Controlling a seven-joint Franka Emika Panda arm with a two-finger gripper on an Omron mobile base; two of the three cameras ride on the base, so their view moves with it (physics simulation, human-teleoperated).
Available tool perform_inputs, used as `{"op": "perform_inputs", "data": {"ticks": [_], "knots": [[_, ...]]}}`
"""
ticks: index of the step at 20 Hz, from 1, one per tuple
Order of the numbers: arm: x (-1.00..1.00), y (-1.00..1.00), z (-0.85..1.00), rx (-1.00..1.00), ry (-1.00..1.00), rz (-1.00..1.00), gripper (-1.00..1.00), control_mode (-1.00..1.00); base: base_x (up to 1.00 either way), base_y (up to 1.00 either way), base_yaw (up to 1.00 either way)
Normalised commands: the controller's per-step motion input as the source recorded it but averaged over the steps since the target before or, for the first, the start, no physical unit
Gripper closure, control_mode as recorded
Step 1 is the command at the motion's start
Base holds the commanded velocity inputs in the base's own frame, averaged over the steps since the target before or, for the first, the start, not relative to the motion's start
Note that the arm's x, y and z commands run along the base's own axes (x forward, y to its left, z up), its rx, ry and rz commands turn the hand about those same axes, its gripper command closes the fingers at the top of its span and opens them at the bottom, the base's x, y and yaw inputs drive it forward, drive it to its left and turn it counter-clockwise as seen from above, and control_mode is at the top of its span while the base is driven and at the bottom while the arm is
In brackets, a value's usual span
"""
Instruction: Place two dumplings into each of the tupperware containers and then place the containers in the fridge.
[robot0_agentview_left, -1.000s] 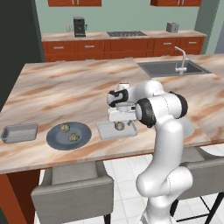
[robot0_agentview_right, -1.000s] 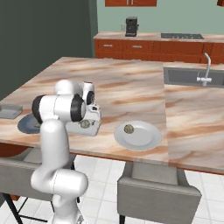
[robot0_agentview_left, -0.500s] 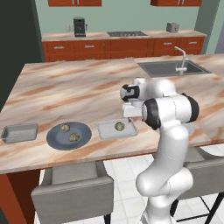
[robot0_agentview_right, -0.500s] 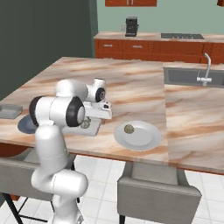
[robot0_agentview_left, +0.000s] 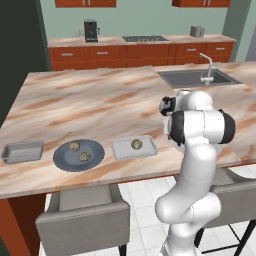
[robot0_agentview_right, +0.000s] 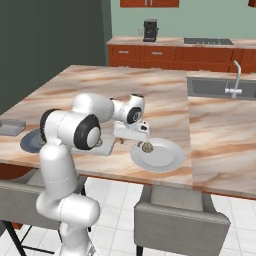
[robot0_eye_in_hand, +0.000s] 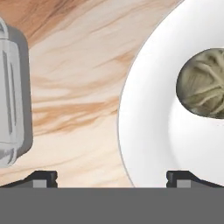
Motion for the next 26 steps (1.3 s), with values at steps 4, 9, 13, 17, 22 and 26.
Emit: {"op": "perform_inputs", "data": {"ticks": [4, 9, 13, 17, 22, 26], "knots": [[0.13, -0.59, 0.0, 0.0, 0.0, 0.0, -1.0, -1.0, 0.0, 0.0, 0.0], [0.31, -0.51, 0.0, 0.04, 0.0, 0.0, -1.0, -1.0, 0.0, 0.0, 0.0], [0.41, -0.36, -0.17, 0.08, 0.0, 0.01, -1.0, -1.0, 0.0, 0.0, 0.0], [0.44, -0.17, -0.27, 0.06, 0.0, 0.02, -1.0, -1.0, 0.0, 0.0, 0.0], [0.14, 0.02, -0.37, 0.0, -0.04, 0.0, -1.0, -1.0, 0.0, 0.0, 0.0], [-0.02, 0.0, -0.17, 0.0, -0.02, 0.0, -1.0, -1.0, 0.0, 0.0, 0.0]]}}
